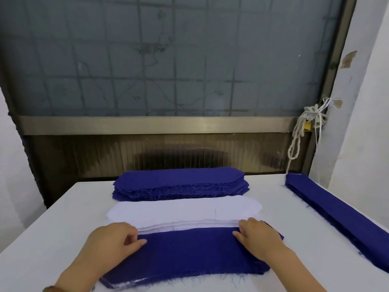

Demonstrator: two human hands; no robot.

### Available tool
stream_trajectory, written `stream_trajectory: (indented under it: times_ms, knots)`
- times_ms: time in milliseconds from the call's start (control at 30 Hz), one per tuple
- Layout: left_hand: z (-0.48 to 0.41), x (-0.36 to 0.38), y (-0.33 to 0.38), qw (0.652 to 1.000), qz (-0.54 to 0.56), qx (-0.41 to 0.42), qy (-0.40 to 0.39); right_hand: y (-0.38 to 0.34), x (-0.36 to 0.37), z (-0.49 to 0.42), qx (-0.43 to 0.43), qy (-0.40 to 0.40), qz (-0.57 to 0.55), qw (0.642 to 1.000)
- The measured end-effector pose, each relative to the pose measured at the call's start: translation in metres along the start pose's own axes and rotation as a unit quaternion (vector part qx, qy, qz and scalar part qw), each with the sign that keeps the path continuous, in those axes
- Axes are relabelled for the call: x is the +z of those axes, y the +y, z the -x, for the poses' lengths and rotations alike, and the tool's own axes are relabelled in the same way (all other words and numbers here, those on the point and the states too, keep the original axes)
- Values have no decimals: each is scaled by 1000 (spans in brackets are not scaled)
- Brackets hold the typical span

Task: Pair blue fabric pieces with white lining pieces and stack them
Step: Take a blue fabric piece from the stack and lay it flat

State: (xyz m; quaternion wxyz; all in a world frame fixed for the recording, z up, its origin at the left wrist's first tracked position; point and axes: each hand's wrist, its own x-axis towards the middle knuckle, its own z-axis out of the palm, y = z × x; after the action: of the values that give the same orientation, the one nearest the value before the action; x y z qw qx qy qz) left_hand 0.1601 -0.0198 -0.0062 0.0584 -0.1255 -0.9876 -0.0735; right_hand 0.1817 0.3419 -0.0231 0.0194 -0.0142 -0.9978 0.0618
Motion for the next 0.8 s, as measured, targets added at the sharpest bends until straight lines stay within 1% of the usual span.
stream_trajectory:
  times_ms: [67, 133, 167, 233, 300, 333, 433, 500, 600, 733, 800]
  knots:
    - [-11, -1, 11, 999, -33, 10, 30, -9, -3, -10, 15, -5, 20, 1000]
    - [-26, -3, 22, 999, -30, 12, 42, -20, -7, -22, 11, 11, 3, 1000]
    - [-35, -3, 27, 998, -18, 12, 52, -27, -10, -29, 4, 31, -18, 999]
    - [-55, -3, 37, 995, 9, 16, 98, -44, -14, -45, -16, 99, -63, 993]
    - [-78, 3, 40, 987, 44, 13, 155, -61, -17, -62, -42, 176, -97, 979]
    - [-90, 6, 39, 983, 60, 11, 172, -69, -17, -72, -56, 201, -102, 973]
    - [-123, 14, 39, 980, 81, -1, 183, -87, -13, -106, -98, 236, -87, 963]
    - [-140, 22, 41, 982, 55, 2, 181, -99, -11, -129, -131, 231, -65, 962]
    - [-160, 30, 43, 980, 60, 2, 192, -114, -5, -161, -161, 171, -61, 970]
    - [-186, 24, 40, 976, 34, -13, 213, -124, -5, -192, -124, 132, -90, 979]
    - [-197, 21, 37, 974, 47, -17, 219, -125, -9, -205, -107, 111, -117, 981]
